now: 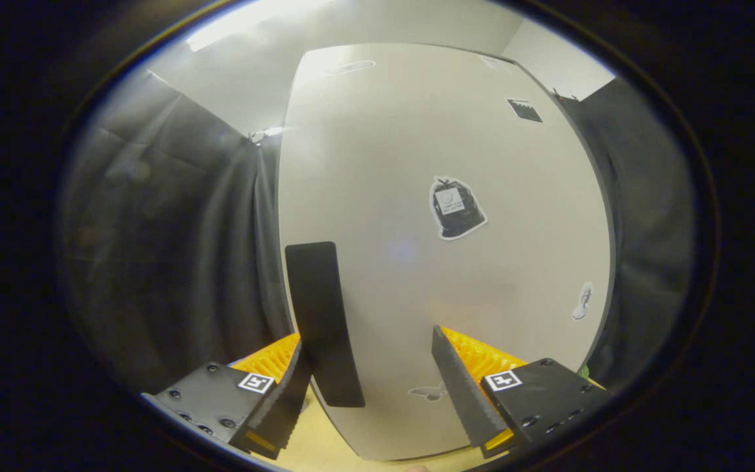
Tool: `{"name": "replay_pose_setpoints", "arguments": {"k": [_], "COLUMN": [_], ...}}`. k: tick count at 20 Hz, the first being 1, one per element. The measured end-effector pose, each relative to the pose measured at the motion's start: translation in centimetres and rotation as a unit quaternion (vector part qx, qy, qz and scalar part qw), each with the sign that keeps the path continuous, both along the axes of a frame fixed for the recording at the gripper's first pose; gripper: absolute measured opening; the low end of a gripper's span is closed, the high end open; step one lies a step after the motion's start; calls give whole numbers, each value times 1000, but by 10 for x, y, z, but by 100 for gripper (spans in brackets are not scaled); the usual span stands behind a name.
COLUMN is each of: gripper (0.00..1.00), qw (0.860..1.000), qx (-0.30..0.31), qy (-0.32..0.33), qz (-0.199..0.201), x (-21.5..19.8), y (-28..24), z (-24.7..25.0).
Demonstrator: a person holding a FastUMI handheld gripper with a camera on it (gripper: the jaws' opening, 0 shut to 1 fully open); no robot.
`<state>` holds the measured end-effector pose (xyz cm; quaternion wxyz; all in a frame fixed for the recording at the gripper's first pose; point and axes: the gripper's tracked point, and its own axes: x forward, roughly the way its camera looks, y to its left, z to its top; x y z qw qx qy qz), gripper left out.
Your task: Open the shoe cabinet door, grab the shoes and put them into the shoe cabinet, then close the shoe cabinet door.
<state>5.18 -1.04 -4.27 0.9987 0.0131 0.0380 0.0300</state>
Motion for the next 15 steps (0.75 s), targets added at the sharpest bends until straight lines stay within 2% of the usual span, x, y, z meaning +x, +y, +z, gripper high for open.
{"name": "replay_pose_setpoints", "arguments": {"k": [7,15], "gripper": [100,100], "qw": [1000,1000], "qx": [-2,9], "qy": [-5,-8], "qz": [-20,-13], "x": [2,2], "y": [-1,2], "z": [-1,-3]}}
